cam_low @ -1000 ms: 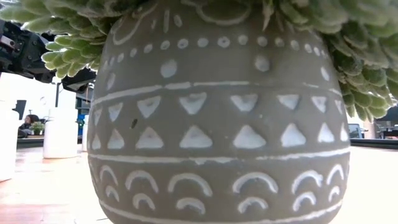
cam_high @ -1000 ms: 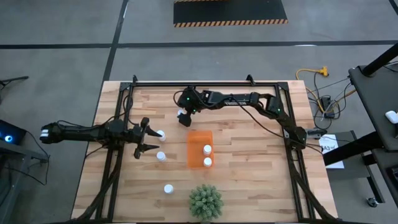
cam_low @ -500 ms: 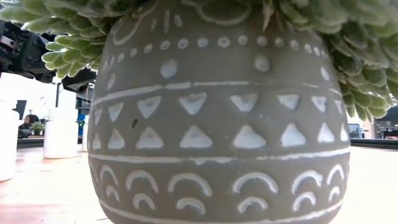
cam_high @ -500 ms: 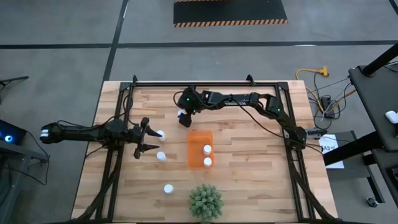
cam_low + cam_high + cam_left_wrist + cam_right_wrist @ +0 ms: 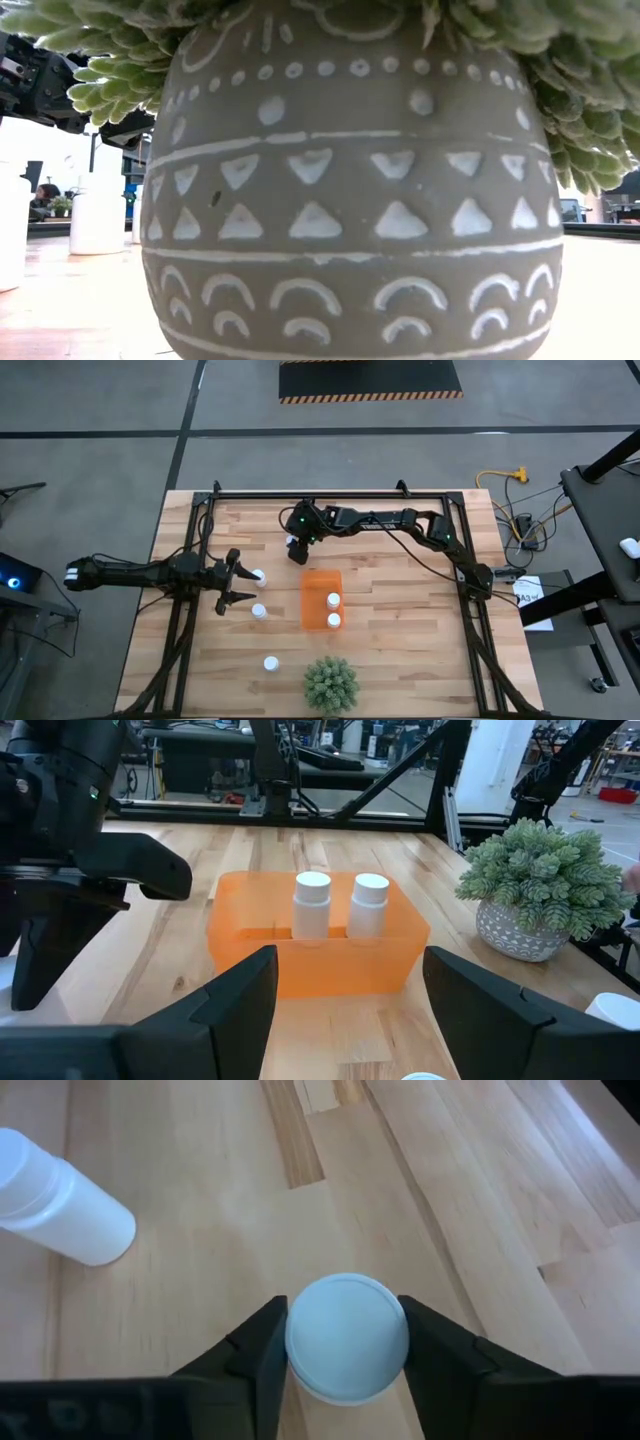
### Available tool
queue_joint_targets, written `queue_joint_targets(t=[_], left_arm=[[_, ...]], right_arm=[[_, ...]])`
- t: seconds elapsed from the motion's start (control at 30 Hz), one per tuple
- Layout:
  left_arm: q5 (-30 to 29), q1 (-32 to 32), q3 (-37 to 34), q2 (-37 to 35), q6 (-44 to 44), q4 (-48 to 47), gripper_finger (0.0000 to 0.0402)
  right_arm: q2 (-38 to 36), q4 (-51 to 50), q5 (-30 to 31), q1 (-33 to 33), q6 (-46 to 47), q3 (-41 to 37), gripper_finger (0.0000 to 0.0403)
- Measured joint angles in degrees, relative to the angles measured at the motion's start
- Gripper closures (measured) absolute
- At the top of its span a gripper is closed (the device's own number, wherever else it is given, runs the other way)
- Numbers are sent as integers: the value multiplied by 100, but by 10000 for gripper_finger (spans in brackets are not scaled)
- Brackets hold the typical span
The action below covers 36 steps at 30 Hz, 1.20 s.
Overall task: Pick and place pill bottles into a basket
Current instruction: Put the white pill bottle into the orange bin
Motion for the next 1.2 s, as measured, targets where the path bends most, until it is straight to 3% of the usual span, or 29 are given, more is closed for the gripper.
queue_joint_targets(t=[0.3,1.2], left_arm=[[0,-2,0,0,0,0,168],[-1,-1,0,-2,0,-2,168]], right_arm=[[-32,-132,-361,60,-25,2,255],[-1376,-1207,-204,559,-504,-212,255]])
